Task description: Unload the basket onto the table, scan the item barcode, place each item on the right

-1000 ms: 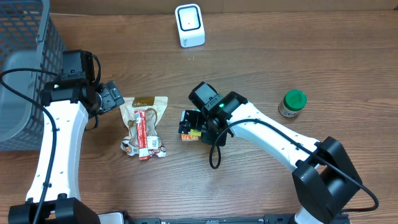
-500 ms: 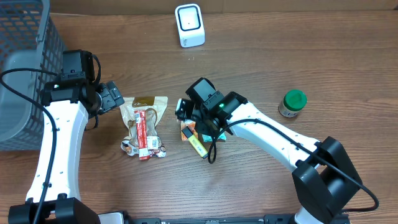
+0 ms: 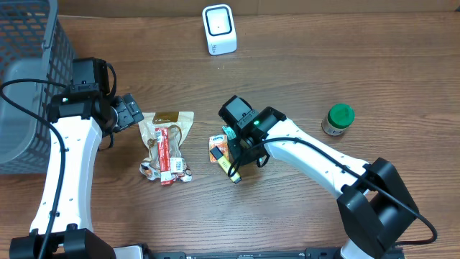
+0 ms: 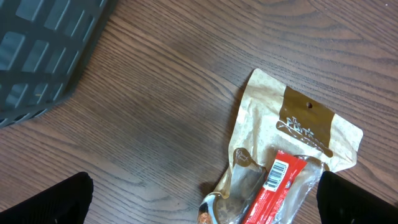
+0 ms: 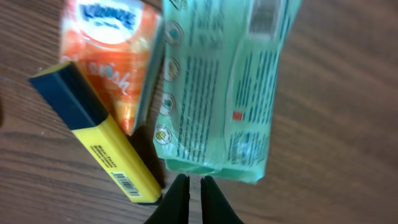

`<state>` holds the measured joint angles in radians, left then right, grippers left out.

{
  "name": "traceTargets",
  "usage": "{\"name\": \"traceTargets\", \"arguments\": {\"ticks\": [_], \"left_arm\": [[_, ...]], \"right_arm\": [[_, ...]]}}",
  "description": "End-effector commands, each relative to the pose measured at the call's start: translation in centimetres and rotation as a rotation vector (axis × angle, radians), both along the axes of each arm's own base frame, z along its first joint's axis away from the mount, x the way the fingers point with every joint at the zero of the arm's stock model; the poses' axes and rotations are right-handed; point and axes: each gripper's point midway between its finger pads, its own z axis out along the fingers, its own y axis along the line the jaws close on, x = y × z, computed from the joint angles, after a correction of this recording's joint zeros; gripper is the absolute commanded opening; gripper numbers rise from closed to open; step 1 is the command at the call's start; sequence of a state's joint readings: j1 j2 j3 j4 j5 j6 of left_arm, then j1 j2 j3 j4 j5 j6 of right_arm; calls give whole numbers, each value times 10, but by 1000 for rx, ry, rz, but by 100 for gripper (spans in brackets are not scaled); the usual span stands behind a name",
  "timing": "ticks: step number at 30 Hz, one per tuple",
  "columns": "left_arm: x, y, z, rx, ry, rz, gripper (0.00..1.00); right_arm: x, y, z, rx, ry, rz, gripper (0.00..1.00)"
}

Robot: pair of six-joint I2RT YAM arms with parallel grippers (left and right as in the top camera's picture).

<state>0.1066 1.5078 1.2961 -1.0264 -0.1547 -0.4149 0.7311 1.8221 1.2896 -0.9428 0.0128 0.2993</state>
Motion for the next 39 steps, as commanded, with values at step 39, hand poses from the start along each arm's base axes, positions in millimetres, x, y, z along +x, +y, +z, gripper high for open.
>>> {"name": "traceTargets", "arguments": {"ticks": [39], "left_arm": [[-1, 2, -3, 9, 13, 1, 100]], "right_arm": [[-53, 114, 0, 440, 113, -156, 18]]}}
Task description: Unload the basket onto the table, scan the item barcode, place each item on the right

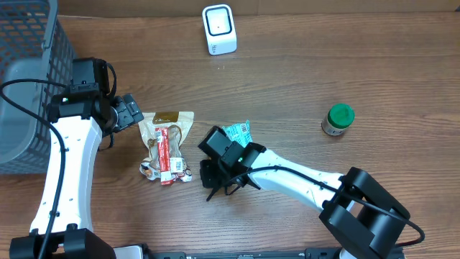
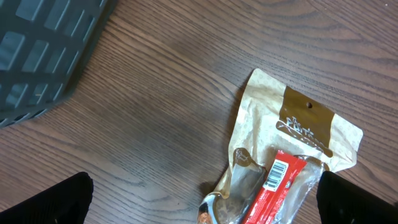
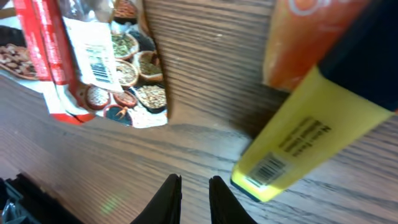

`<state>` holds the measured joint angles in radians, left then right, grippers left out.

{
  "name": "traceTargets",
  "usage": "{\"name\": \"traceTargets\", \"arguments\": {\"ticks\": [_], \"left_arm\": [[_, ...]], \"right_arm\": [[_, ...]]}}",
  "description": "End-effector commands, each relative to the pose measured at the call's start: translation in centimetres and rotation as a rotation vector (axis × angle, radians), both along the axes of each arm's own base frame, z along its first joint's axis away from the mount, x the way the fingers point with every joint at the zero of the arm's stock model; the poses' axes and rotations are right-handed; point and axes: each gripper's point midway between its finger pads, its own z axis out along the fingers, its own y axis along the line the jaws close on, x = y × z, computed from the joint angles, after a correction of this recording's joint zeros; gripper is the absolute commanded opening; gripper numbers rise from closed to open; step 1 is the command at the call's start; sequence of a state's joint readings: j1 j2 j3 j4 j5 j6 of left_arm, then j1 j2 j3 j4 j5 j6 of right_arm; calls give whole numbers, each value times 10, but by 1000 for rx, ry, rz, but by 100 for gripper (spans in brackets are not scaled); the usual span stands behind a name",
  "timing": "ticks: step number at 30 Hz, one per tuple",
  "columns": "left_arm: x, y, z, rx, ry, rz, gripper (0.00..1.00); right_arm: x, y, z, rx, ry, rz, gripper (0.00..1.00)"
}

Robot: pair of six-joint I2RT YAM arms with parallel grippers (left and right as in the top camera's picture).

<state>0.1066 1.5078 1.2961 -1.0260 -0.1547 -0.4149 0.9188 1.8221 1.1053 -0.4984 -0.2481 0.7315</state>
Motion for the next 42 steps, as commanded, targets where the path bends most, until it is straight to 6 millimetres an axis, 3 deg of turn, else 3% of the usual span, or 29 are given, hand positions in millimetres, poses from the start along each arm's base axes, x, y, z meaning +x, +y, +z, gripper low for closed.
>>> {"name": "traceTargets", "arguments": {"ticks": [1, 5, 7, 18, 25, 42], "left_arm": [[-1, 2, -3, 9, 13, 1, 100], [-1, 2, -3, 9, 13, 1, 100], [-1, 2, -3, 9, 13, 1, 100], [-1, 2, -3, 9, 13, 1, 100], [-1, 2, -3, 9, 13, 1, 100], [-1, 2, -3, 9, 13, 1, 100]], "right_arm": [[11, 12, 27, 70, -27, -6, 20], [29, 16, 52, 109, -96, 14, 26], [41, 9, 57, 97, -122, -13, 31], [100, -41, 52, -63, -280, -232, 46], [99, -49, 39, -114, -252, -315, 59], [94, -49, 18, -188, -273, -348, 58]]}}
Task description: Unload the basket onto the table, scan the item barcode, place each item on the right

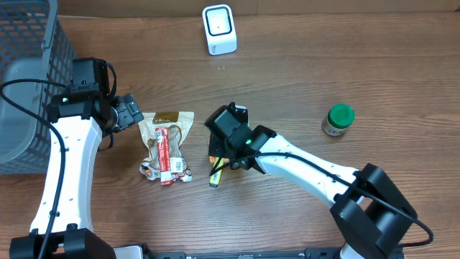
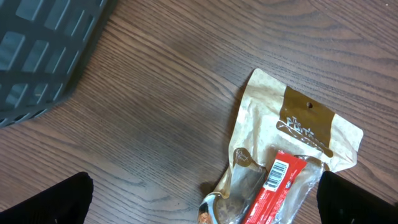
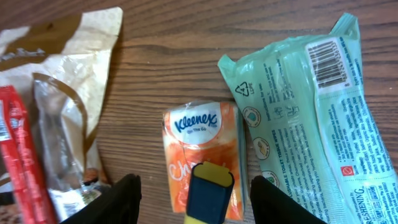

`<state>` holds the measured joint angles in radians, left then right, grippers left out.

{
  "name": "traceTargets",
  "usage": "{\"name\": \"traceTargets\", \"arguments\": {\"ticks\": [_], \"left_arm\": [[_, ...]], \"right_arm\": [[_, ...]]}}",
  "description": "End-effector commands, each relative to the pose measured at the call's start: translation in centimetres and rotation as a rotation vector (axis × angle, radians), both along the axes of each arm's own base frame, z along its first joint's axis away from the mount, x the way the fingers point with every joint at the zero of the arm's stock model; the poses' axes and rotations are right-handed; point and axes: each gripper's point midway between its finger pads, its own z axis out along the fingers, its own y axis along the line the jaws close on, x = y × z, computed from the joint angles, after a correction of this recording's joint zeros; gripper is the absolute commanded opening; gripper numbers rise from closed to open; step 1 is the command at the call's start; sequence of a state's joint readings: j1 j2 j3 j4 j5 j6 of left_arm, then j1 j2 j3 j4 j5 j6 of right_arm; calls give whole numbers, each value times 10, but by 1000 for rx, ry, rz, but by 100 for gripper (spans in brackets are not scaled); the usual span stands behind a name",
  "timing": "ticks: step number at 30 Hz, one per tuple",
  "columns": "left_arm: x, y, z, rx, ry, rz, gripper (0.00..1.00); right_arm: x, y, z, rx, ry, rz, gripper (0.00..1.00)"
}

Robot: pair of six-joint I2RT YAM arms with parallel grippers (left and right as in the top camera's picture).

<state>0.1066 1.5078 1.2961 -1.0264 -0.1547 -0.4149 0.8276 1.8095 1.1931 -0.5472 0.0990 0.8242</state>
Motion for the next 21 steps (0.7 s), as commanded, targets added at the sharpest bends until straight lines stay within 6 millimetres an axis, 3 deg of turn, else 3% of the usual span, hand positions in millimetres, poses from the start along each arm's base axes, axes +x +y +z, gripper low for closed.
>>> {"name": "traceTargets", "arguments": {"ticks": [1, 4, 10, 21], "left_arm": [[-1, 2, -3, 9, 13, 1, 100], [-1, 2, -3, 9, 12, 1, 100], [-1, 2, -3, 9, 12, 1, 100], [-1, 2, -3, 9, 12, 1, 100]], "right_arm": [[5, -3, -10, -50, -26, -28, 58], [3, -1, -17, -59, -18, -22, 57], [2, -1, -22, -66, -12, -19, 37], [-1, 2, -23, -68, -10, -9, 43]]}}
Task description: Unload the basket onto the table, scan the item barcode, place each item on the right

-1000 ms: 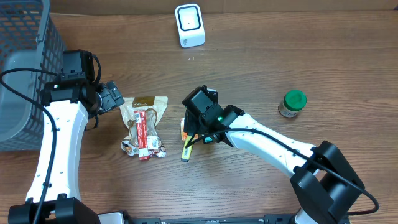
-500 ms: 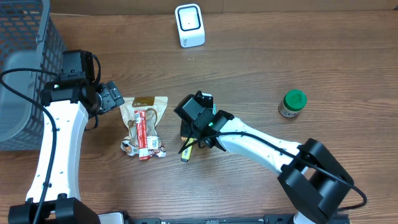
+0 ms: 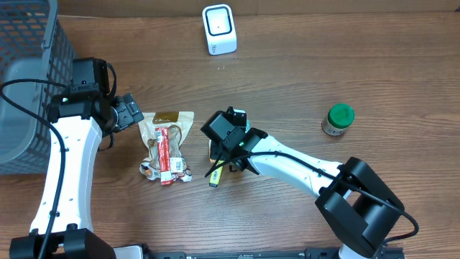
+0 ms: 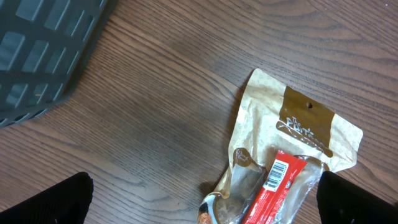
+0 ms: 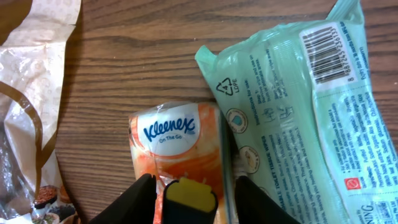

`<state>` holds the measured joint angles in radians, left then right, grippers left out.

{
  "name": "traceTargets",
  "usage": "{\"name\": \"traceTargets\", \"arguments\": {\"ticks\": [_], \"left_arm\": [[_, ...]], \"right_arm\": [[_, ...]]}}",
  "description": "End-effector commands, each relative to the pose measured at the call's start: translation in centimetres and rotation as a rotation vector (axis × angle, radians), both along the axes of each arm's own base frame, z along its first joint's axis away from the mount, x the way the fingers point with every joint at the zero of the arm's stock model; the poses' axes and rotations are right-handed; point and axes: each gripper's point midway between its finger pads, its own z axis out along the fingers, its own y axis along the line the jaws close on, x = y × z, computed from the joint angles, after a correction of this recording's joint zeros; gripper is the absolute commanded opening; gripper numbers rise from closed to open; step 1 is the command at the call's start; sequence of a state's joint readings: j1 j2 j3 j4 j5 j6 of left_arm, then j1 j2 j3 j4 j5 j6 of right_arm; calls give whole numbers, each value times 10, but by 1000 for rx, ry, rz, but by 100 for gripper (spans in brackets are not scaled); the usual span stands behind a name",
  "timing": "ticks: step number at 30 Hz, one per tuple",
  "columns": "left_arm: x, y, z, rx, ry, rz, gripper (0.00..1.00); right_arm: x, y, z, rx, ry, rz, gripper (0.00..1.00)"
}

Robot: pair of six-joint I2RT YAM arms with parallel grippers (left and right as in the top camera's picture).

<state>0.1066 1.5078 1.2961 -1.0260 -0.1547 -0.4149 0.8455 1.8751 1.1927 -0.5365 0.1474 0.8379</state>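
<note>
A yellow highlighter [image 3: 215, 178] with a dark cap lies in the middle of the table, next to an orange Kleenex pack [image 5: 174, 143] and a green wipes pack [image 5: 292, 118] with its barcode facing up. My right gripper [image 5: 194, 200] is open, with one finger on each side of the highlighter's end [image 5: 189, 198] and a small gap either way. The white scanner [image 3: 219, 29] stands at the far edge. My left gripper [image 4: 202, 205] is open above a tan snack bag [image 4: 292, 134] that holds a red bar.
A grey mesh basket [image 3: 29, 86] fills the far left corner. A green-lidded jar [image 3: 338, 119] stands alone at the right. The snack bag [image 3: 167, 144] lies just left of the right gripper [image 3: 224, 164].
My right gripper has come down closer to the highlighter and the Kleenex pack, and its fingers now stand nearer together around the highlighter's end. The left arm has not moved.
My right gripper was nearly shut over the wipes and highlighter. Then it was low at the highlighter's barcode end, still nearly shut. Then it stood wide open above the highlighter's cap, and now straddles that end more narrowly. The left gripper stayed open over the snack bag.
</note>
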Motion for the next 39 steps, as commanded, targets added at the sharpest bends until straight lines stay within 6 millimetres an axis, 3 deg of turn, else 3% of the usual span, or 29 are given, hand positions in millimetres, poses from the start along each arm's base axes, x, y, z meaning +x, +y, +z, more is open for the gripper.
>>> {"name": "traceTargets", "arguments": {"ticks": [1, 7, 16, 21, 26, 31, 39], "left_arm": [[-1, 2, -3, 9, 13, 1, 100], [-1, 2, -3, 9, 13, 1, 100], [-1, 2, -3, 9, 13, 1, 100], [-1, 2, -3, 9, 13, 1, 100], [-1, 2, -3, 9, 13, 1, 100], [-1, 2, -3, 9, 13, 1, 100], [-1, 2, -3, 9, 13, 1, 100]], "right_arm": [[-2, 6, 2, -2, -18, 11, 43], [-5, 10, 2, -1, -20, 23, 42], [-4, 11, 5, 6, -25, 25, 27], [6, 22, 35, 44, -64, 90, 22], [8, 14, 64, 51, -78, 83, 20], [7, 8, 82, 99, -62, 82, 20], [13, 1, 102, 311, 57, 155, 20]]}}
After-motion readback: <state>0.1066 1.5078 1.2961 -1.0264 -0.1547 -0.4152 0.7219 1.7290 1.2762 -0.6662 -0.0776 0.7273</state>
